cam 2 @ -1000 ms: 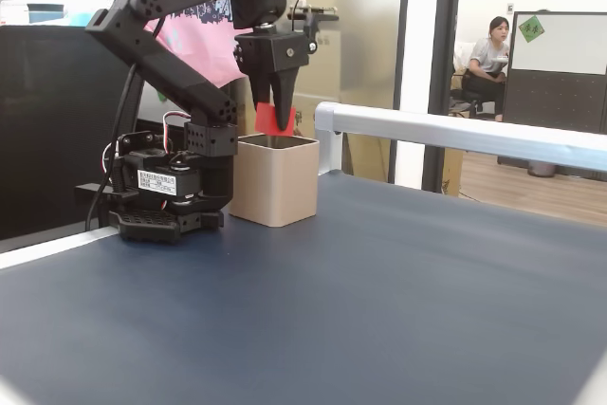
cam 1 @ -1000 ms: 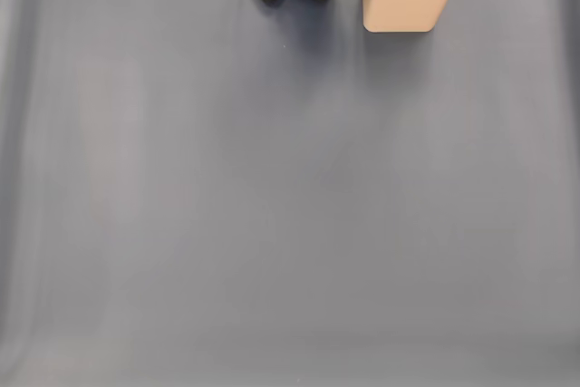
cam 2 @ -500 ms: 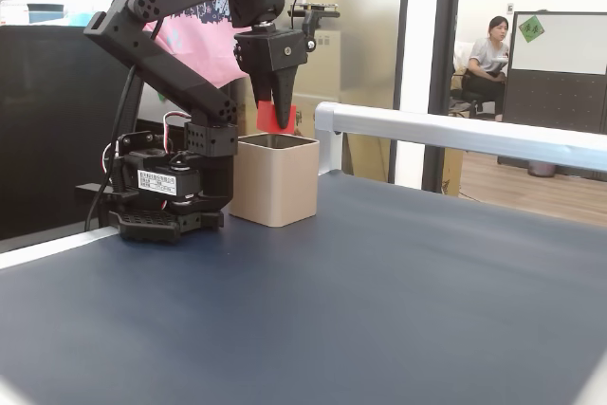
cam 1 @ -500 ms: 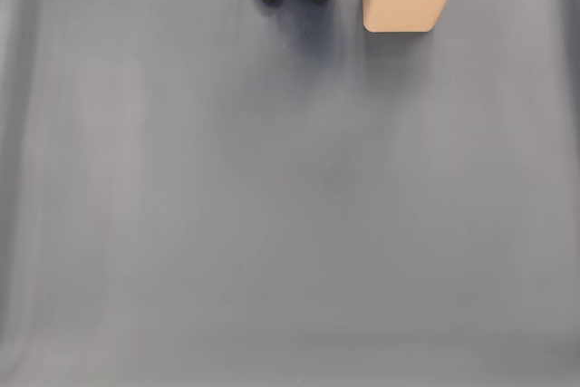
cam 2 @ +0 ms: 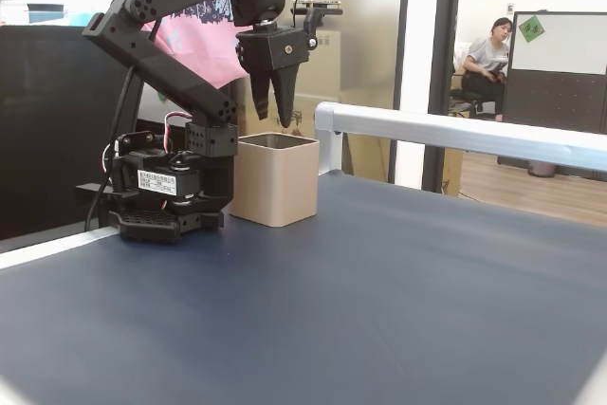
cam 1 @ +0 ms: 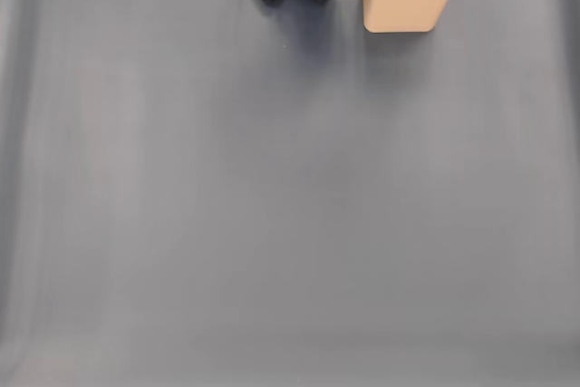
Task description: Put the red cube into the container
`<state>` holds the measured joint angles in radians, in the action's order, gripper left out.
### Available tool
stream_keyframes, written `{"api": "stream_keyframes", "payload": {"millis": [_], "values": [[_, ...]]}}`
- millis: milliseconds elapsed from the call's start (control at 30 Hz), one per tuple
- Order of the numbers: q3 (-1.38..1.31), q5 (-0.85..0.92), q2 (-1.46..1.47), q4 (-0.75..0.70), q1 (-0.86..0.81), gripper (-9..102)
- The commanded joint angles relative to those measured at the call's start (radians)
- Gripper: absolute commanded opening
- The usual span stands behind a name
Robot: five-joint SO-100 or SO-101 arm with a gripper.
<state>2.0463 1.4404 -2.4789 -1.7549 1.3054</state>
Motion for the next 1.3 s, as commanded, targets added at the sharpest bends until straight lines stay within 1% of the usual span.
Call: {"api": "stream_keyframes", "payload": {"millis": [0,133,200,533,833,933,1033,1067,1167,1267], "values": [[-0.052,0.025,0.006,-0.014,0.002,28],[-0.054,0.020,0.006,-0.011,-0.015,27],[-0.069,-0.034,0.012,0.006,-0.034,27],[-0.067,-0.035,0.000,0.015,-0.041,29],[-0.060,-0.043,-0.006,0.015,-0.041,29],[-0.058,-0.038,-0.011,0.015,-0.063,20],[-0.064,-0.038,-0.021,0.015,-0.115,3],[-0.072,-0.038,-0.021,0.015,-0.146,0],[-0.097,0.005,-0.017,0.020,-0.296,0],[-0.101,0.080,-0.009,0.060,-0.508,0]]}}
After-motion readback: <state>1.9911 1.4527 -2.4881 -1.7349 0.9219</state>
